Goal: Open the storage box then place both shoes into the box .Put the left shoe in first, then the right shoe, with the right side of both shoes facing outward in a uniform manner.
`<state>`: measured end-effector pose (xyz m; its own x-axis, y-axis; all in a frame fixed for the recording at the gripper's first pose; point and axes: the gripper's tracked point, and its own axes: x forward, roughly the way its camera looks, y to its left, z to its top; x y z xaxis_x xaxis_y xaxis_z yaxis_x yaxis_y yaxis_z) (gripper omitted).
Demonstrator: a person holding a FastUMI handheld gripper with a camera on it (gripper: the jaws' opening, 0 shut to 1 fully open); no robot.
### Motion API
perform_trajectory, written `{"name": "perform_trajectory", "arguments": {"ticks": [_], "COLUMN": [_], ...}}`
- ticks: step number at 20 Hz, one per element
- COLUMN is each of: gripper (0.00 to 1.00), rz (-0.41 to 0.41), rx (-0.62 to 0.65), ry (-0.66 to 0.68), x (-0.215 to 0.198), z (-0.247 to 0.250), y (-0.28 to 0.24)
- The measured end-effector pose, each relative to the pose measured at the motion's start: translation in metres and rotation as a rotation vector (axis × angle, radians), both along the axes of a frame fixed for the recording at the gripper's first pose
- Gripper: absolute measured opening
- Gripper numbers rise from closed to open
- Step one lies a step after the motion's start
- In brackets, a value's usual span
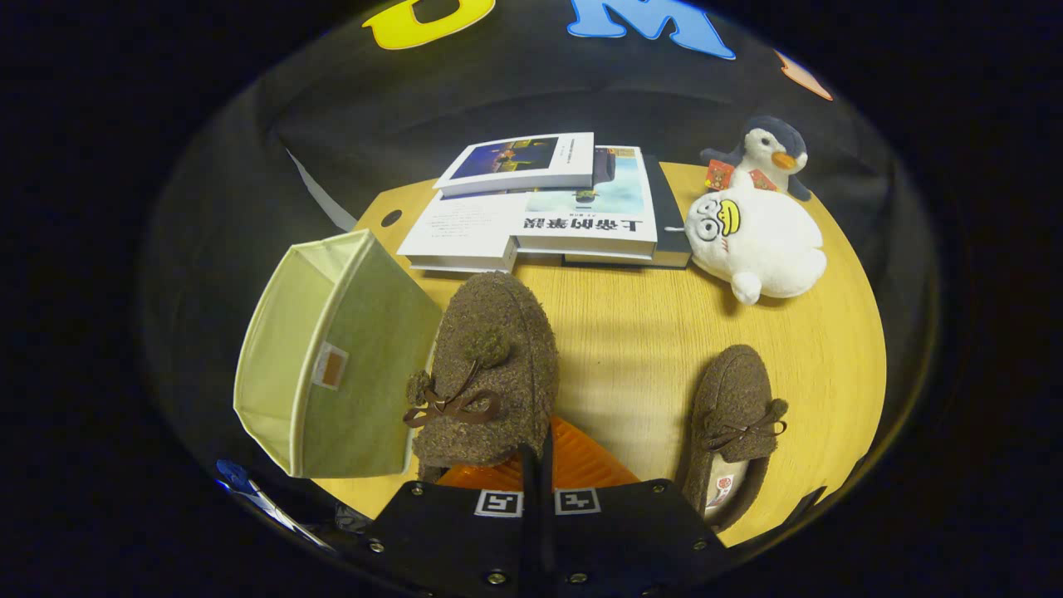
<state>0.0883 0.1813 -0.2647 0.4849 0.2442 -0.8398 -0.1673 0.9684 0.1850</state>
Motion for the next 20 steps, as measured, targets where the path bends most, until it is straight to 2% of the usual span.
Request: {"name": "perform_trajectory", "arguments": {"ticks": [4,13,18,20], "gripper": [0.0,0.0,0.0,0.0], "rz": [0.013,0.13,0.166,0.157], "rx": [0.055,0.164,0.15,0.143], "ry": [-0.012,0.019,0.033,0.066], "x": [0.008,0.012,0.02,0.021], "z": [0.036,0.082,0.081,0.071], "y": [0.027,0.127,0.186,0.21]}}
